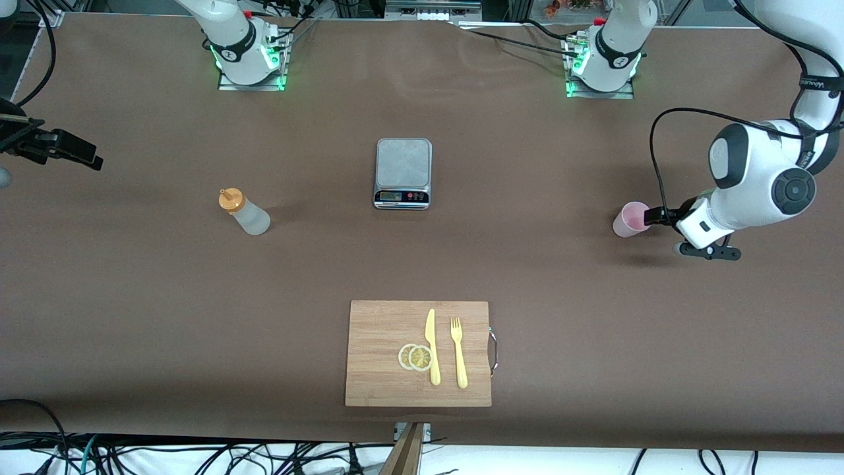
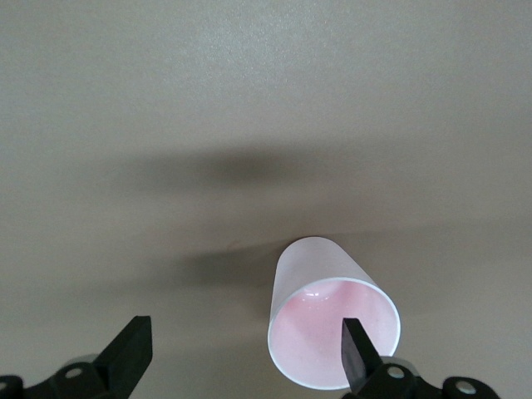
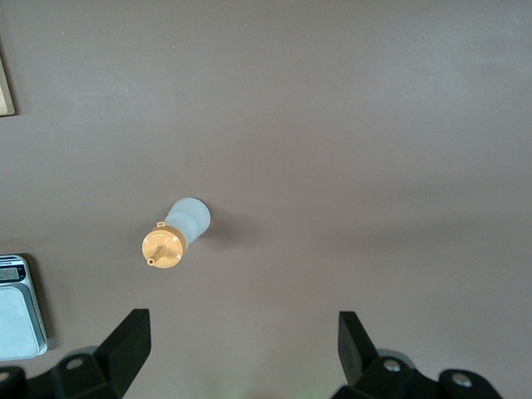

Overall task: Add sauce to pink cup with both arms
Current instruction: 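Reach the left gripper down and grasp the pink cup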

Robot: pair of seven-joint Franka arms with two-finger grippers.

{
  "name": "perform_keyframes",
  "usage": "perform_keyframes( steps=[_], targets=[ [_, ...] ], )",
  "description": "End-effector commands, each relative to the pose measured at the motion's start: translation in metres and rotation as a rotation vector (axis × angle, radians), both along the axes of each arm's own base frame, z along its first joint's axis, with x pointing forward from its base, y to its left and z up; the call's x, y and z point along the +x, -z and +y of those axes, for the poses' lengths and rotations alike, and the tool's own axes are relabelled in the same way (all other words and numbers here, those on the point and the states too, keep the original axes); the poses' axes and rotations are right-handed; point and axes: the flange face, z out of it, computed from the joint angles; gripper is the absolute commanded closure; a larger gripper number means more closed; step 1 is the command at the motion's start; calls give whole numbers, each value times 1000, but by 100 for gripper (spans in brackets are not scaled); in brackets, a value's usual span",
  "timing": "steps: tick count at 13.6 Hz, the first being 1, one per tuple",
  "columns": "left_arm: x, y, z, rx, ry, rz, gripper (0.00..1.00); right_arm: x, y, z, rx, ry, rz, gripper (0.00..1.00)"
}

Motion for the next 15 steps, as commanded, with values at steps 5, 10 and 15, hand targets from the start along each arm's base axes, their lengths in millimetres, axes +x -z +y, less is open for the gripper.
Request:
perform_keyframes(
  steps=[5,10,15],
  targets=[
    [-28,18,1,19,14,-56,1,-3,-2,1,3,-8,4,0],
    [-36,30,3,19,-1,-62,22,-3,-2,1,3,-8,4,0],
    [-36,31,-7,33,-89,-42,76,-3,-2,1,3,-8,4,0]
  ],
)
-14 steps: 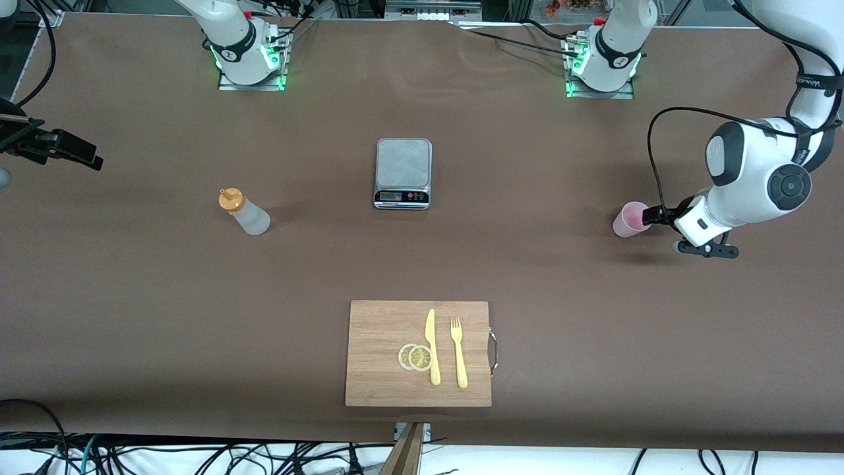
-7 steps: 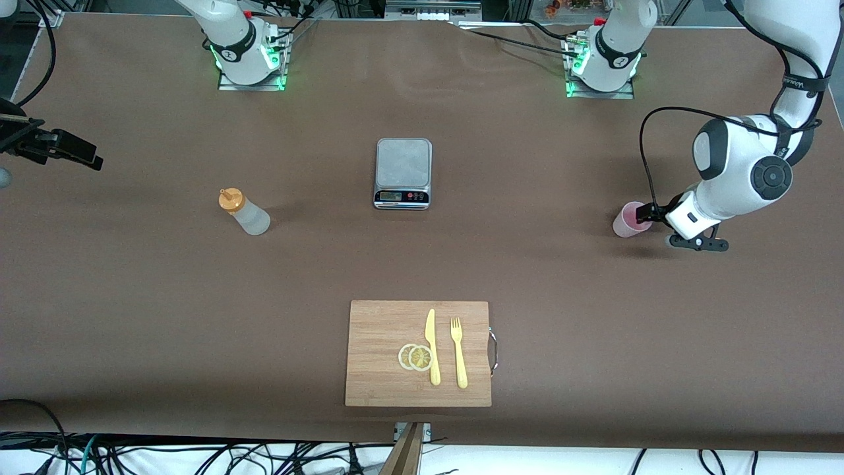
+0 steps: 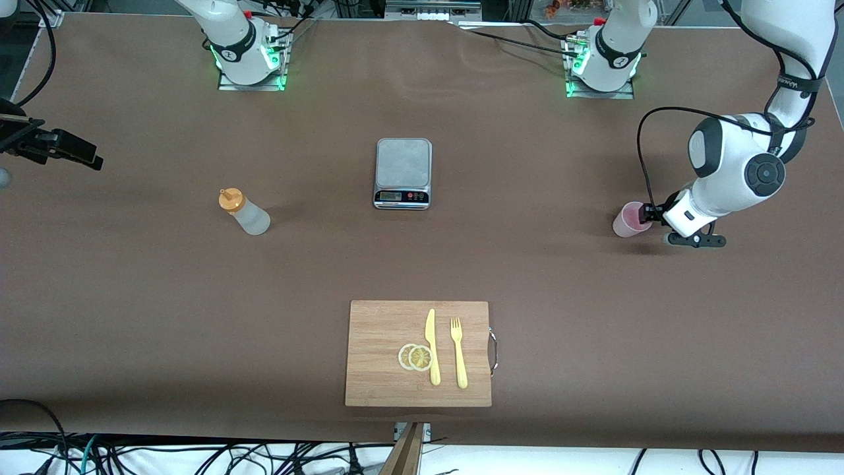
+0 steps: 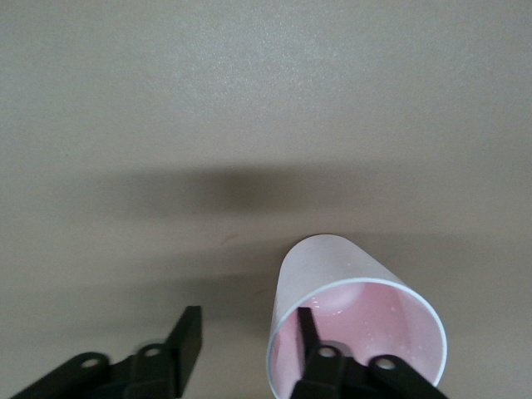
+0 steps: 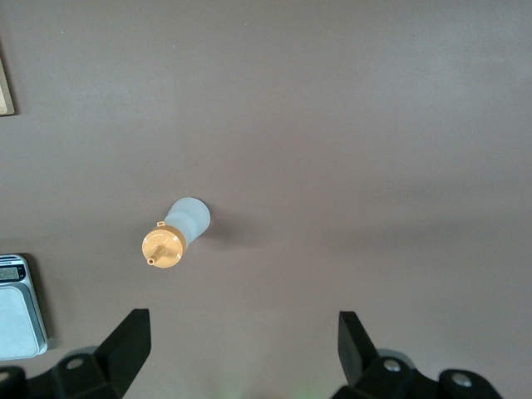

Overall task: Add sauce to pink cup with both arms
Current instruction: 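Reach the left gripper down and grasp the pink cup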

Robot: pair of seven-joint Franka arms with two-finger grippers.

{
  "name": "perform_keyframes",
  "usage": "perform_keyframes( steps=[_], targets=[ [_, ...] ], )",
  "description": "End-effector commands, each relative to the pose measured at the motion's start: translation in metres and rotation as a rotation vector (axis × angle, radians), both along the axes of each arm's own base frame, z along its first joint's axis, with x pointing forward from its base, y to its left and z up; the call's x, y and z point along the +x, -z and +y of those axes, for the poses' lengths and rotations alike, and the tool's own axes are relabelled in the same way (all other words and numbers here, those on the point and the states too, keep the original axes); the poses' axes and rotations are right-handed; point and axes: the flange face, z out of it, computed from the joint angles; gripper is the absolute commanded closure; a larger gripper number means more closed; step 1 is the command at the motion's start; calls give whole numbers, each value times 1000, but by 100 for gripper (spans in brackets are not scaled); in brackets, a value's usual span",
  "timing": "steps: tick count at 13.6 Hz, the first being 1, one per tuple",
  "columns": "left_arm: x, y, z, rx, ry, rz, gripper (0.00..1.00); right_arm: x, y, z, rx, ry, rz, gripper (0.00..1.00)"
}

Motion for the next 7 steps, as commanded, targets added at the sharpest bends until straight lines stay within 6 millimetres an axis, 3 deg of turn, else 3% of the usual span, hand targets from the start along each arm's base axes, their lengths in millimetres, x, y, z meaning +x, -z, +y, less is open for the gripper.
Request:
perform_keyframes(
  steps=[1,2,4,6,7],
  targets=[
    [-4,-9,-6,20,-40,-2,91,-3,-2,1,3,-8,3,0],
    [-3,-9,-10,21,-44,-2,100,-3,-2,1,3,-8,3,0],
    [2,-15,-11,20,-47,-11,100,-3,-2,1,3,-8,3,0],
    [18,-36,-19,17,-37,-5,100,-3,-2,1,1,-8,4,0],
    [31,-54,-38,7,-38,20,100,-3,-2,1,3,-8,3,0]
  ],
)
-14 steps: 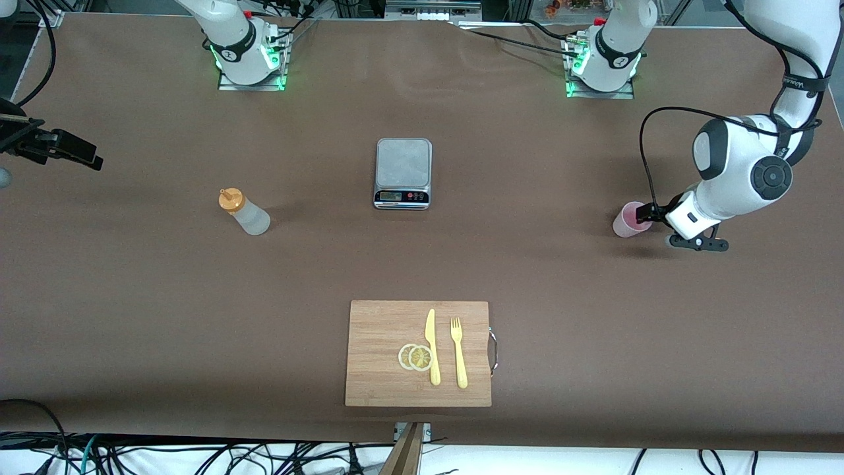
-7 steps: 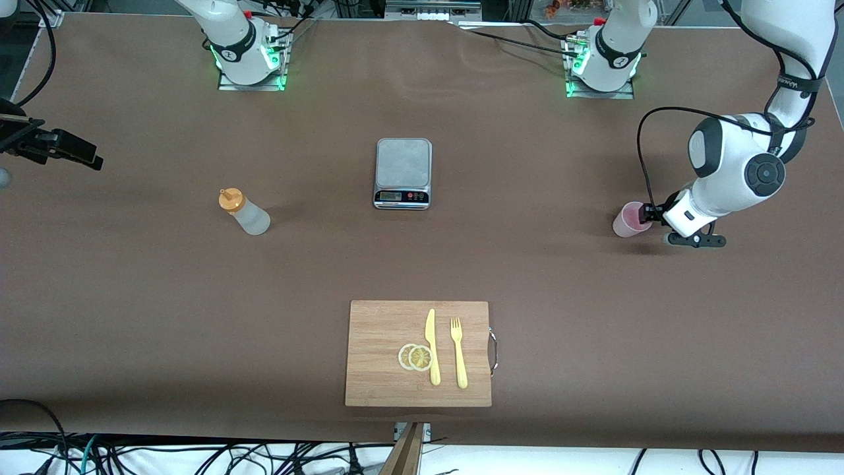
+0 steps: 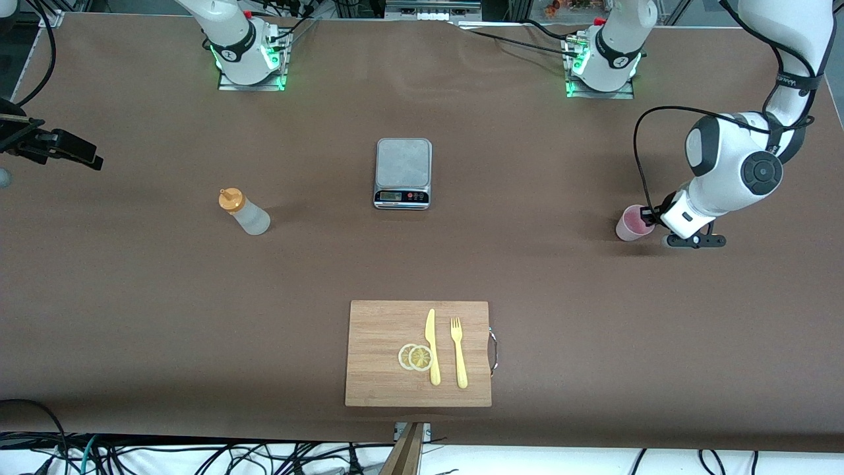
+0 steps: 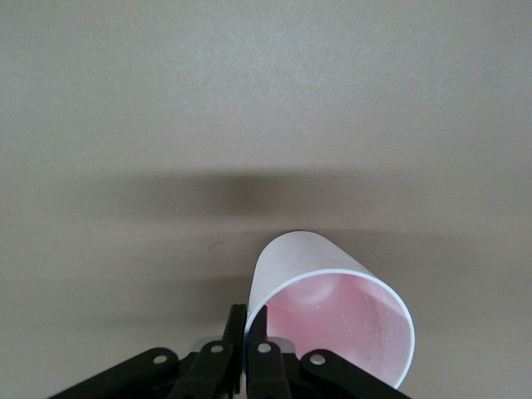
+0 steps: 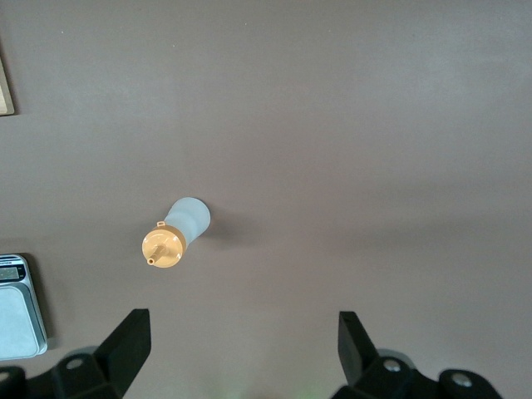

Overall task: Add sauce to pink cup with both arms
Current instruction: 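Lift the pink cup with the left gripper and carry it onto the scale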

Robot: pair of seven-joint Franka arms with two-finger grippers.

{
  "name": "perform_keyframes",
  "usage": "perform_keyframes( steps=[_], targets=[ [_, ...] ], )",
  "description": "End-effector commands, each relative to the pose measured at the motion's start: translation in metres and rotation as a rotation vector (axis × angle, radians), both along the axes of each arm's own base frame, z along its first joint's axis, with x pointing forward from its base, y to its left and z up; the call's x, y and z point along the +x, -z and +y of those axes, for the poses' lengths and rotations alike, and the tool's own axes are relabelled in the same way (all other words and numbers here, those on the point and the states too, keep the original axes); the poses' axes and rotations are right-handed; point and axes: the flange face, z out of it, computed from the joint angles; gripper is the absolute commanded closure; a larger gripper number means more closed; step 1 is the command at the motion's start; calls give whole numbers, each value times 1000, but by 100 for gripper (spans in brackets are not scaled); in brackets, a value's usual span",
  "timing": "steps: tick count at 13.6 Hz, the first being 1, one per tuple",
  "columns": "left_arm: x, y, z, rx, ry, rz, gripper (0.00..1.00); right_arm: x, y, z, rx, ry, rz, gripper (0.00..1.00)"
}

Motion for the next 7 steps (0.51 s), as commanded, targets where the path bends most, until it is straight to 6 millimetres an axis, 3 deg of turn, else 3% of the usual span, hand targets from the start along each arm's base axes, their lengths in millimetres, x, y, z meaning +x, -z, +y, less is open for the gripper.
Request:
perform_keyframes(
  steps=[1,2,4,7],
  targets=[
    [30,-54,-48,-13,-17,43,100,-3,-2,1,3,-8,3,0],
    [38,-70,-72,-11,-14,51,100,-3,-2,1,3,-8,3,0],
    [41,-90,-141,1,11,32,100,-3,-2,1,3,-8,3,0],
    [16,-102,-262,-11,7,17,100,-3,-2,1,1,-8,3,0]
  ],
)
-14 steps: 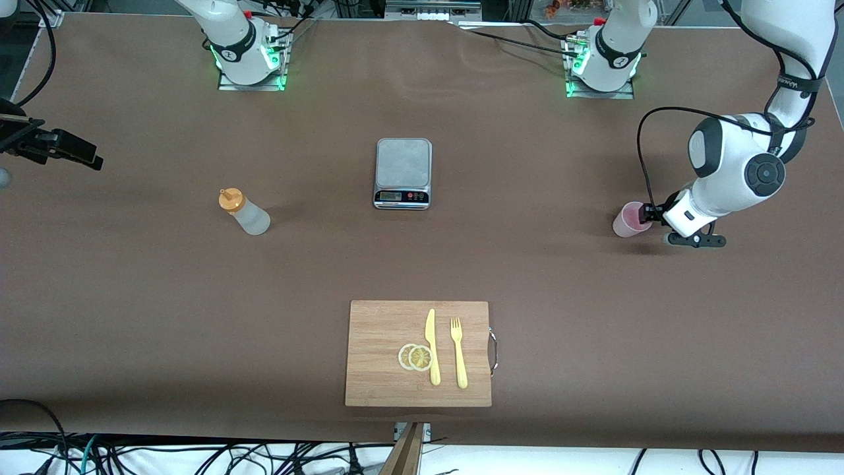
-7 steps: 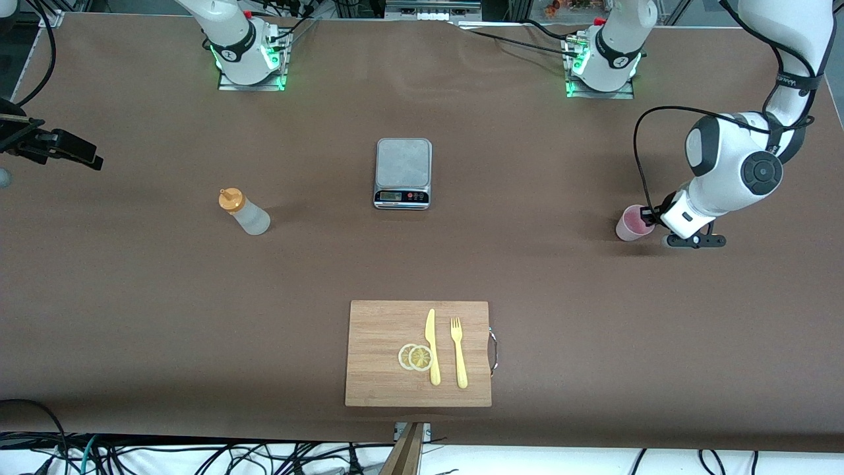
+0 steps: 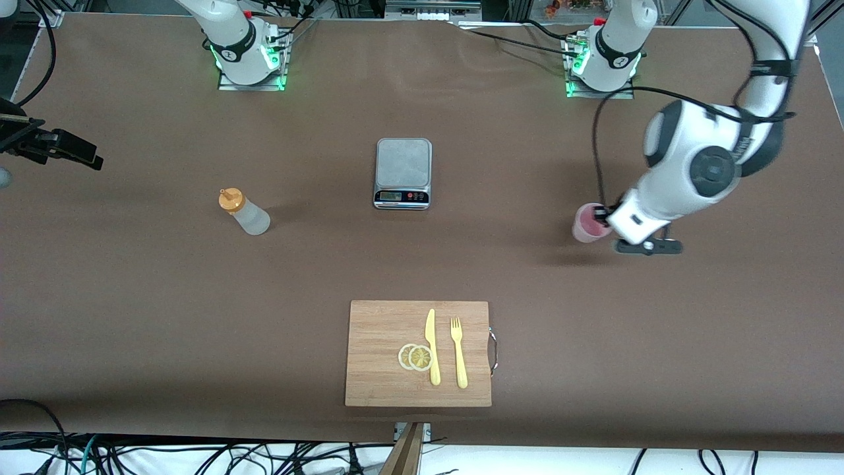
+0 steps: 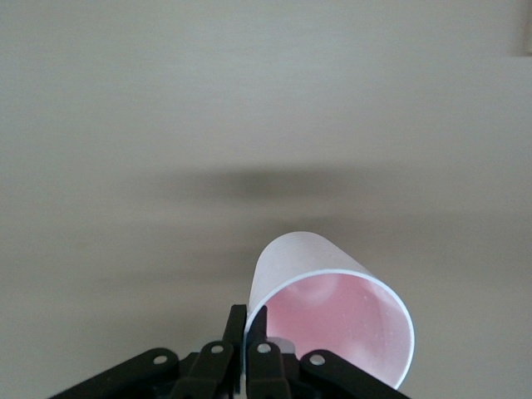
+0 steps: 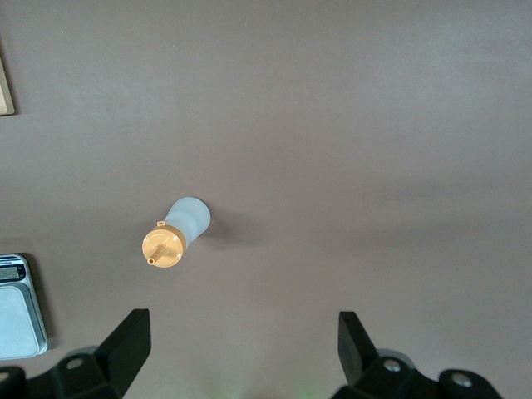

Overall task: Add sauce to pink cup with both arms
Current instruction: 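Lift the pink cup with the left gripper and carry it onto the scale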

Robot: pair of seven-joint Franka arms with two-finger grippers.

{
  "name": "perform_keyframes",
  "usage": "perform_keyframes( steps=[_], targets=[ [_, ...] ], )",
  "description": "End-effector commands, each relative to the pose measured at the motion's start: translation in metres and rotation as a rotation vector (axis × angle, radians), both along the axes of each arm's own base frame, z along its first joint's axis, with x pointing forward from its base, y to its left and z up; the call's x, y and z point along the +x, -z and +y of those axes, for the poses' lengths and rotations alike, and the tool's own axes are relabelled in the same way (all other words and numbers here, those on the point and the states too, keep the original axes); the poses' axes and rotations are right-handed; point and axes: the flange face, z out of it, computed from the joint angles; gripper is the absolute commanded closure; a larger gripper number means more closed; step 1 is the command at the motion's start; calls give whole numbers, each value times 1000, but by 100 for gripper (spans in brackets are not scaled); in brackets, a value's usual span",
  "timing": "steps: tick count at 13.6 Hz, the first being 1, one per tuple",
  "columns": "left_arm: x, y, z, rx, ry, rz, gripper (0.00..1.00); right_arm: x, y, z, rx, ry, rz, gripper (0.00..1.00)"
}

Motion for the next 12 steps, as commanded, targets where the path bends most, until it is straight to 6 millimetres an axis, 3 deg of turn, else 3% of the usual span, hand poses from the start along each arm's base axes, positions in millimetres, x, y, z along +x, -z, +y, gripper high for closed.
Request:
perform_keyframes(
  steps=[1,4,7,12],
  targets=[
    [-28,-9,-95,-27,-20,16,100,-3,-2,0,1,-8,3,0],
    [-62,-16,-189,-42,37,3,100,-3,-2,2,1,-11,3,0],
    [-106,0,-267,-77,45,20,100,-3,-2,2,3,-11,3,0],
    [-152,33,-329,-97,88,-11,100,-3,-2,3,3,-12,4,0]
  ],
)
